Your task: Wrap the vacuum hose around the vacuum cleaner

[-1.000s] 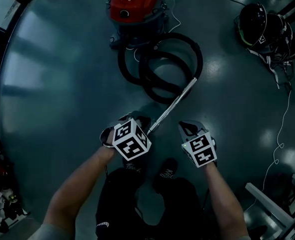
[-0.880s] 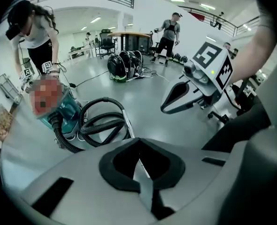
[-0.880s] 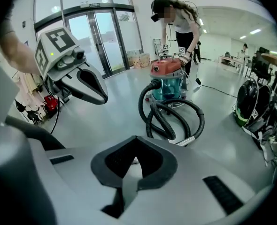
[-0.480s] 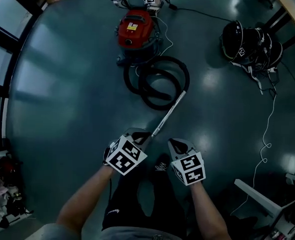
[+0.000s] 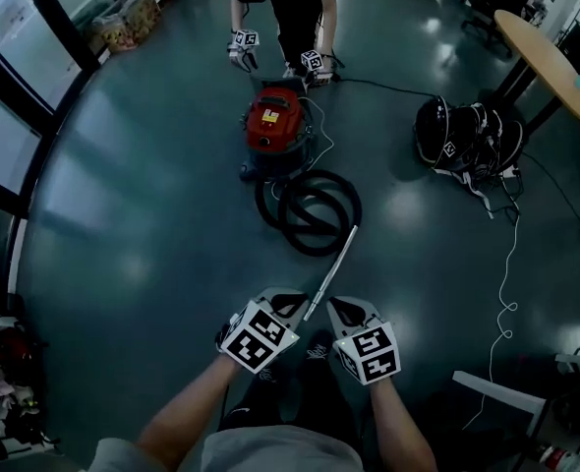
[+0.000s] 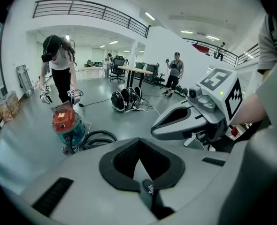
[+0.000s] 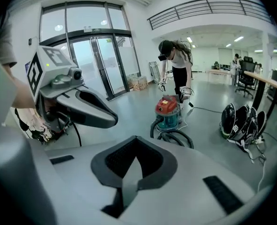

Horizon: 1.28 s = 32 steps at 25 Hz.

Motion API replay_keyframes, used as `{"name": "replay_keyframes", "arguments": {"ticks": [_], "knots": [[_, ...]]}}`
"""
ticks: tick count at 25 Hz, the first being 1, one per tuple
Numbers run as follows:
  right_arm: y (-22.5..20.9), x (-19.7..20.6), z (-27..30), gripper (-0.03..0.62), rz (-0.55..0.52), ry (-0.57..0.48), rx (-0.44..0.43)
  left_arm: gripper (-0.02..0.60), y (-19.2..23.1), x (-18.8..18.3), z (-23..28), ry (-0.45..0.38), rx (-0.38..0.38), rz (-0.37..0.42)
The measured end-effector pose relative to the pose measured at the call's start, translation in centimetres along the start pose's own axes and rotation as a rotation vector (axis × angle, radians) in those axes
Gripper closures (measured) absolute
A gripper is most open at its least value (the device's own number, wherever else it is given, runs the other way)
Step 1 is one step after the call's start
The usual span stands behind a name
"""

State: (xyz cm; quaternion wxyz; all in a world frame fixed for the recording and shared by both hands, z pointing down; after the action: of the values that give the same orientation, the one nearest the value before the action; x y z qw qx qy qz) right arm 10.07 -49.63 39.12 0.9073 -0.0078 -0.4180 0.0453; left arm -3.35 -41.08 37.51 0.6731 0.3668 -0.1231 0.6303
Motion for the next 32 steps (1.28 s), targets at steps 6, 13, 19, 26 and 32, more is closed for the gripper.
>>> {"name": "replay_keyframes", "arguments": {"ticks": [6,13,19,26,32], "knots": [[3.9,-4.8,-3.0,0.591,0.000,-0.071,0.092,0.575,-1.9,-0.9,-6.0,-0.097,0.046,0.041],[7.8,-9.1,-6.7,0.592,-0.026,-0.146,0.191,0.575,-3.1,-1.9,-11.8,-0.184,0.080,0.075],[11.0,-12.3,-9.4,0.591,-0.016,-0.235,0.220,0.575,-3.9,-1.9,-15.8,-0.253,0.102,0.093],[13.2,-16.0,-12.8,0.591,-0.082,-0.371,0.274,0.575,-5.3,-3.2,-20.0,-0.366,0.109,0.148],[14.1,-16.8,-14.4,0.591,-0.104,-0.430,0.295,0.575,-6.1,-4.2,-21.9,-0.428,0.116,0.173]]}}
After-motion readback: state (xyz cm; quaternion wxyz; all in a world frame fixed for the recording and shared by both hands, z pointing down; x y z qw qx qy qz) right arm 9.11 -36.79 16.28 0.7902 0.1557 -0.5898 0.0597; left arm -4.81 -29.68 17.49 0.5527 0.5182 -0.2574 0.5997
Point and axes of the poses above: the fingertips, and each gripper's own axes: z forward along the fingers, y to its left, x out of its underside, the point moved 10 cm from there along -z, backward along the fingers, and after that the axes turned 12 degrees about -z, right-handed, at the moved point
